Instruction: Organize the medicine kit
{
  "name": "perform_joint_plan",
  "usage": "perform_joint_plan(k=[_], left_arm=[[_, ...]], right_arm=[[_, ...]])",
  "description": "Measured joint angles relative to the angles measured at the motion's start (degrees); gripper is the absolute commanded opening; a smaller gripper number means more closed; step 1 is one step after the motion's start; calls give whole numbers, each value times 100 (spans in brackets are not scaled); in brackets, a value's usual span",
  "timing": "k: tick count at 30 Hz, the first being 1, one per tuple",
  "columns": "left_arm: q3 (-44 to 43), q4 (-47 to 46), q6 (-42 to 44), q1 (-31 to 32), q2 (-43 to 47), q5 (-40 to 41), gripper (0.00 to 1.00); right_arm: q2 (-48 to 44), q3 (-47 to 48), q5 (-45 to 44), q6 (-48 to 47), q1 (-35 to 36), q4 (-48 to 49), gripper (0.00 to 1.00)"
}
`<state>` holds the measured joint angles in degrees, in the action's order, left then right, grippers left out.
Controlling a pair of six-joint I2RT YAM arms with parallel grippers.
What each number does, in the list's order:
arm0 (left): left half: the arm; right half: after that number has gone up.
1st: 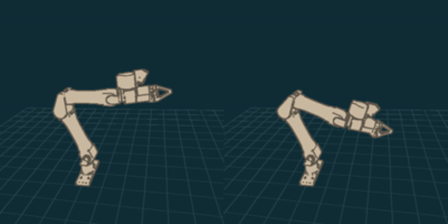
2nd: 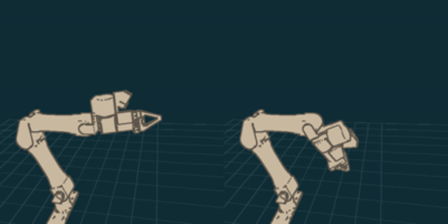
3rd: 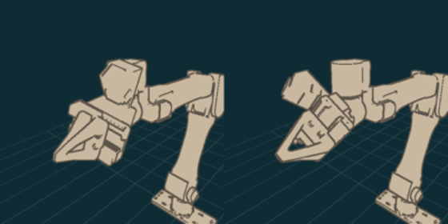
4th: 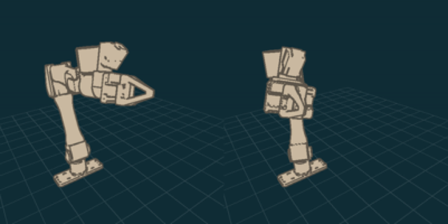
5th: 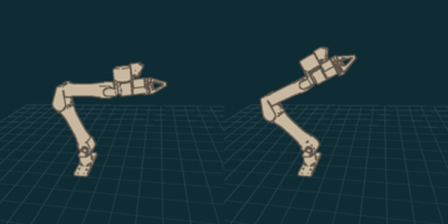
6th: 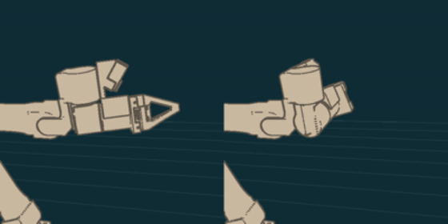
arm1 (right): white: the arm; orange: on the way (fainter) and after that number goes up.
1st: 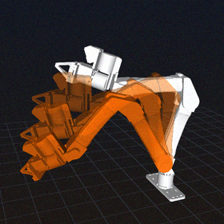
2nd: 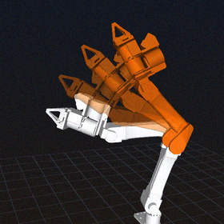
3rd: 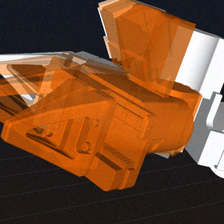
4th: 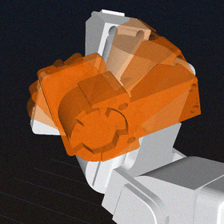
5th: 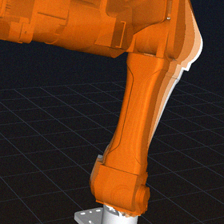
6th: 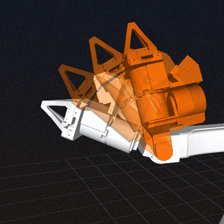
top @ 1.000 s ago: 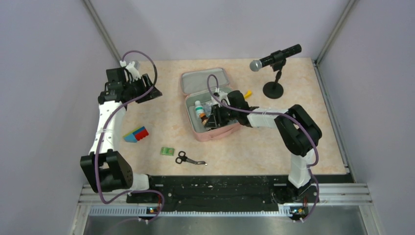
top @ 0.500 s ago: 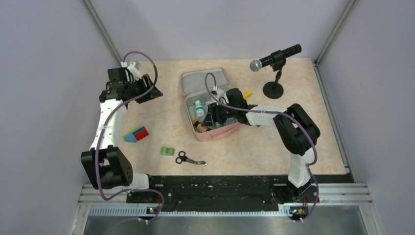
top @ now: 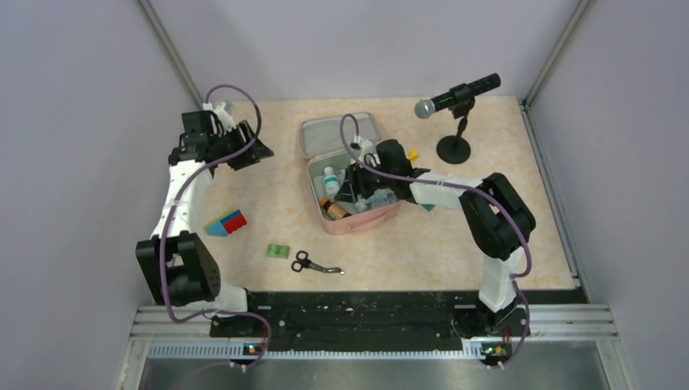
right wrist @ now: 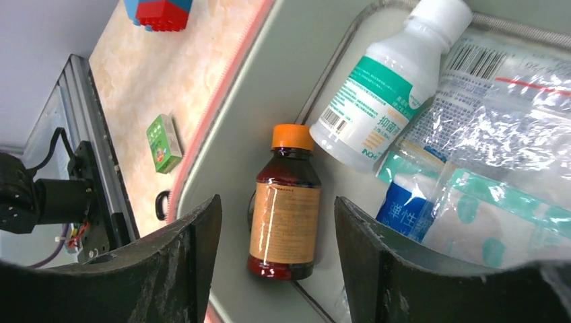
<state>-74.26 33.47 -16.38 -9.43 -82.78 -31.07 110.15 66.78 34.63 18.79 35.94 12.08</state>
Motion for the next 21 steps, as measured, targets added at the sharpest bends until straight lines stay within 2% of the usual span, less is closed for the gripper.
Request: perform_joint_plan(k=[4,11,16,21], left_arm=[[-153,-151,-306,66,-507,-192,58],[-487,-752,-560,339,-1425,-179,59],[-826,-1143,-859,417,-2249,-188,59],[-975,-765,-367,411,-2490,-280,55]], right_arm=[[-522,-2,-68,-393,-114,-389,63],[-2332,-291,-1268,-1897,-247,-1493,67],[-3123,-809,-1663,-2409,-446,-2243,69],[-3650,-1464,-1534,-2861,-581,-3018,66]])
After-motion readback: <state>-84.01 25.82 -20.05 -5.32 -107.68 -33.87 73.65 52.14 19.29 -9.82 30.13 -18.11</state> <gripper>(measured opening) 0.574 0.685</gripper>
